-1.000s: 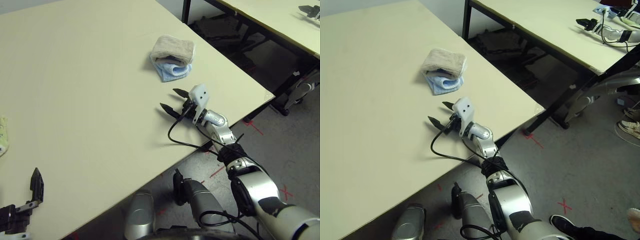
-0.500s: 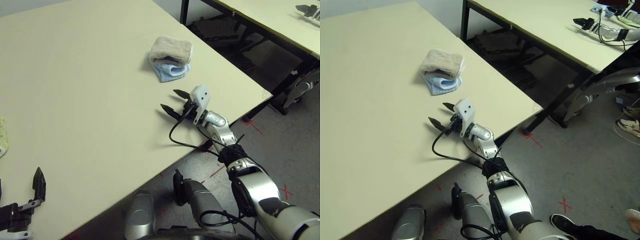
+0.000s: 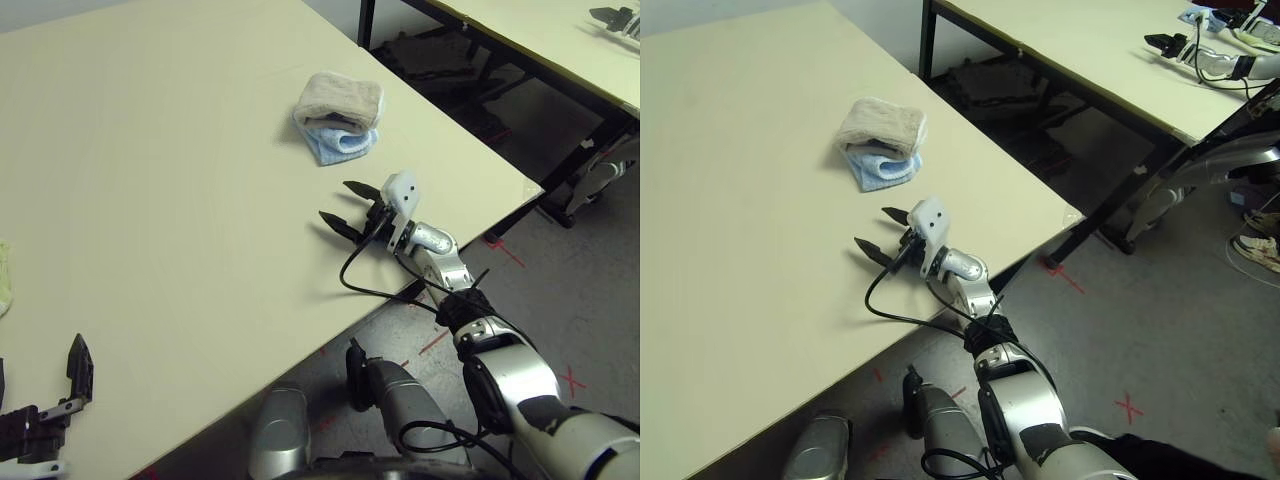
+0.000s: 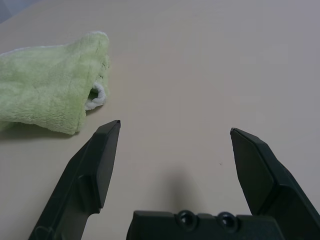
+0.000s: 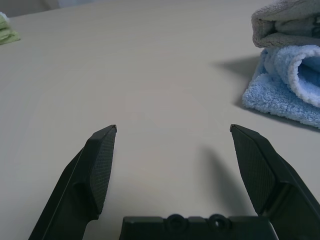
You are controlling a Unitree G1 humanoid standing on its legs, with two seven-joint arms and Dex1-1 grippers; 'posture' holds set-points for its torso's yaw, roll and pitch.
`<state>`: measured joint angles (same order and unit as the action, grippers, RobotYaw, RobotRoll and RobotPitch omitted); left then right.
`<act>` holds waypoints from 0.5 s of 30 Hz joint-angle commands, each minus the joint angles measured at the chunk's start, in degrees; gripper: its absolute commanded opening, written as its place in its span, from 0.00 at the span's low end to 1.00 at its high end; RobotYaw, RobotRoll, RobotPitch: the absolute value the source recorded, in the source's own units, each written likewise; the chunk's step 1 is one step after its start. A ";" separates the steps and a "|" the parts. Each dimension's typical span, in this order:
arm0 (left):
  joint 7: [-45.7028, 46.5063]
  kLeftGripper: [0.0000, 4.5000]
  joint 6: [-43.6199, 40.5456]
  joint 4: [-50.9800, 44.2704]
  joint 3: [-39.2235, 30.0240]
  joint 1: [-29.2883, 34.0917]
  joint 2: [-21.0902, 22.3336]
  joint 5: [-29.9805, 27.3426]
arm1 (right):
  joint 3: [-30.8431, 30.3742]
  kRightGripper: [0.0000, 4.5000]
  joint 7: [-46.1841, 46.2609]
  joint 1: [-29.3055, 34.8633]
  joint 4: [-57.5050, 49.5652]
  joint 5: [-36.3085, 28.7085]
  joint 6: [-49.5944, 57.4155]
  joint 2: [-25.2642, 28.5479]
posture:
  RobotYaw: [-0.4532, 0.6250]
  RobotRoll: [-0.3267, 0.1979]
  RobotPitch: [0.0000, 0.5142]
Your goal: Fold the towel and set it aside.
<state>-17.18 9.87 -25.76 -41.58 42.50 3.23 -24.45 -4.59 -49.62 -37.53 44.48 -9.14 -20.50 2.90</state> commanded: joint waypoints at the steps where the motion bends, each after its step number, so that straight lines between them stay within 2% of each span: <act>1: 0.43 1.00 0.22 0.74 0.55 0.54 0.00 -0.05 | 0.05 1.00 -0.50 1.26 -0.12 -0.29 0.67 0.01 | 0.49 0.62 0.38; 15: 0.56 1.00 0.64 0.98 0.73 0.74 -0.16 -0.32 | -0.15 1.00 -1.34 1.80 -1.13 -0.41 1.19 -0.48 | 0.50 0.62 0.39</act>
<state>-16.71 10.11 -25.76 -41.26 42.27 3.35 -24.51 -4.65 -50.59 -36.96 43.34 -9.21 -19.93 2.43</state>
